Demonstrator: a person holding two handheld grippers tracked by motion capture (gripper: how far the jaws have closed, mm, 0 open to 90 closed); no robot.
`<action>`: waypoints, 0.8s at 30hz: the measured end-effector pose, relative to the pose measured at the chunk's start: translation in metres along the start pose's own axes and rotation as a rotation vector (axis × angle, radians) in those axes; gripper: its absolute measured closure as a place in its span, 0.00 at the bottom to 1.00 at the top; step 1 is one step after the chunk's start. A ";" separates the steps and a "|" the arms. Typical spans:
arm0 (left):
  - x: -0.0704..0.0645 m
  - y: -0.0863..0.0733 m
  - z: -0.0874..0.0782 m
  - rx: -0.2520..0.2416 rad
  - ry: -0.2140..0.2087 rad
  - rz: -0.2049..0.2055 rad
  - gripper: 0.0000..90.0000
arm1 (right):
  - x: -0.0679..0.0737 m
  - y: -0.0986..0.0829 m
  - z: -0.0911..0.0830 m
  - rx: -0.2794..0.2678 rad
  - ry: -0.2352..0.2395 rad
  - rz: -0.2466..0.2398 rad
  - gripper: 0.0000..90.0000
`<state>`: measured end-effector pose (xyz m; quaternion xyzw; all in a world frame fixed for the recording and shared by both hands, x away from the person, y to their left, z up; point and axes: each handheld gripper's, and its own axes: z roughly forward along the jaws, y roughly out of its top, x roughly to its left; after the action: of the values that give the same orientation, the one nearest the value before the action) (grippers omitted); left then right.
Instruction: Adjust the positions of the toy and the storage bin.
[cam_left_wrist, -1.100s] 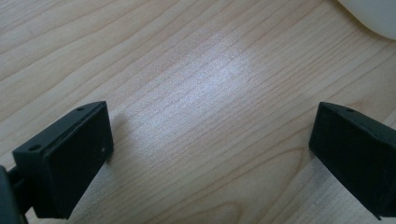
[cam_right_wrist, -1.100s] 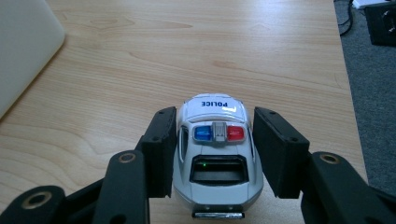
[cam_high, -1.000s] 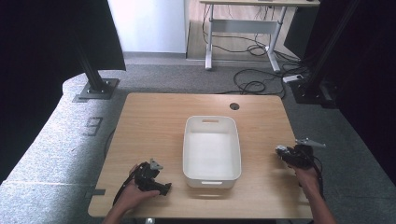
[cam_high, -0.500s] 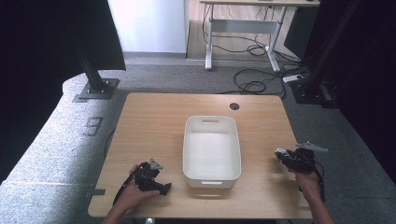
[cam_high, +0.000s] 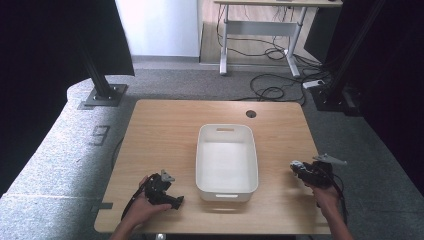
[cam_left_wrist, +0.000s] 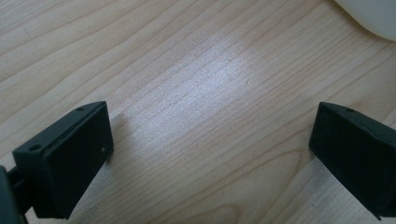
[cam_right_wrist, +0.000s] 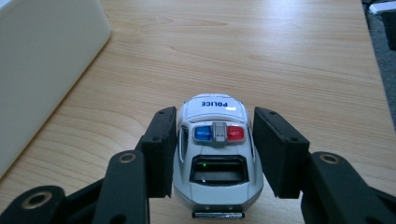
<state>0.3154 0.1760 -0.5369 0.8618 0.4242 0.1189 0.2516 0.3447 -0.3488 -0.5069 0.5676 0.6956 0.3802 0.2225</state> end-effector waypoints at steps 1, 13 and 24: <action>0.000 0.000 0.000 0.000 0.000 0.001 0.00 | 0.002 0.000 0.000 0.001 0.001 -0.004 0.57; 0.000 0.000 0.000 0.000 -0.001 0.002 0.00 | 0.016 0.003 0.007 0.004 0.025 -0.022 0.57; 0.000 0.000 0.000 0.000 -0.001 0.002 0.00 | 0.032 0.005 0.017 0.013 0.050 -0.041 0.57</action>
<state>0.3155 0.1758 -0.5369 0.8623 0.4231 0.1187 0.2517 0.3523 -0.3131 -0.5097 0.5449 0.7149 0.3850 0.2093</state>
